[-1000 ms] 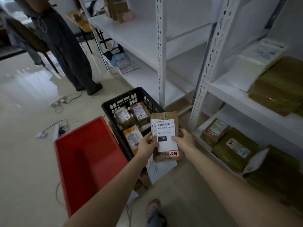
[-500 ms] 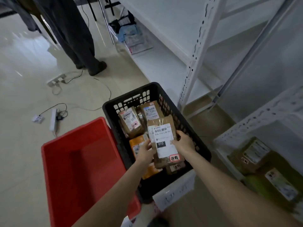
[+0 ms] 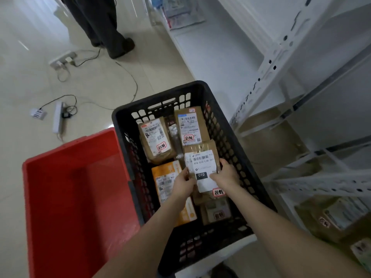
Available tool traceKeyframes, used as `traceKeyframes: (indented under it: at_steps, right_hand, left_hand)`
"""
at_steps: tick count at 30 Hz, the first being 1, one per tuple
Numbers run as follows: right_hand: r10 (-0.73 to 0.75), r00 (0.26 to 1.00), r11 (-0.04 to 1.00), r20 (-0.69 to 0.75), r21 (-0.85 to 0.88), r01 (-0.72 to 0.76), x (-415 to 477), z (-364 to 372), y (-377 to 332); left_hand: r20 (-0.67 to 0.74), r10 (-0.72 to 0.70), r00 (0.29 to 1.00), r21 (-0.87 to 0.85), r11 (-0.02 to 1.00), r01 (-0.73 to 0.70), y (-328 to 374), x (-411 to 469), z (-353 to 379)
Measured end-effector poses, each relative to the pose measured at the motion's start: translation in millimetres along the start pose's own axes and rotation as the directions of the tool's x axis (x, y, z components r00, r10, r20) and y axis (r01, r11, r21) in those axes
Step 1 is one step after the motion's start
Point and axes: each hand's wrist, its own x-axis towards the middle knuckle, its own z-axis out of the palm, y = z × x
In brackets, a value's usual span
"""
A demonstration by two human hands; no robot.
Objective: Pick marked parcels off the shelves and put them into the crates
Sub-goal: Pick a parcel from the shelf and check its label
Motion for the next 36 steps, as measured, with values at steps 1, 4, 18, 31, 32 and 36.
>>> traceKeyframes:
  at_steps: [1,4,18,31,32,36]
  right_hand:
    - [-0.011,1.000,1.000,-0.006,-0.010,0.011,7,0,1]
    - [-0.039,0.998,0.996,-0.040,-0.085,0.036,16,1,8]
    - [-0.266,0.922,0.662,0.281,-0.643,0.386,-11,0,26]
    - [-0.317,0.936,0.732,0.156,-0.587,0.346,-51,-26,15]
    - [-0.324,0.937,0.742,0.128,-0.581,0.336,-59,-29,14]
    - [-0.298,0.955,0.806,0.009,-0.533,0.256,-95,-37,17]
  left_hand:
    - [0.002,0.019,1.000,-0.003,1.000,-0.019,0,5,3]
    - [-0.023,0.062,0.998,0.023,0.998,-0.062,-9,11,16]
    - [0.059,-0.188,0.980,-0.324,0.925,0.197,-8,6,35]
    - [0.171,0.224,0.959,0.979,0.069,-0.191,11,-29,-1]
    - [0.196,0.228,0.954,0.978,0.030,-0.208,16,-34,1]
    - [0.313,0.267,0.911,0.949,-0.137,-0.285,31,-60,11]
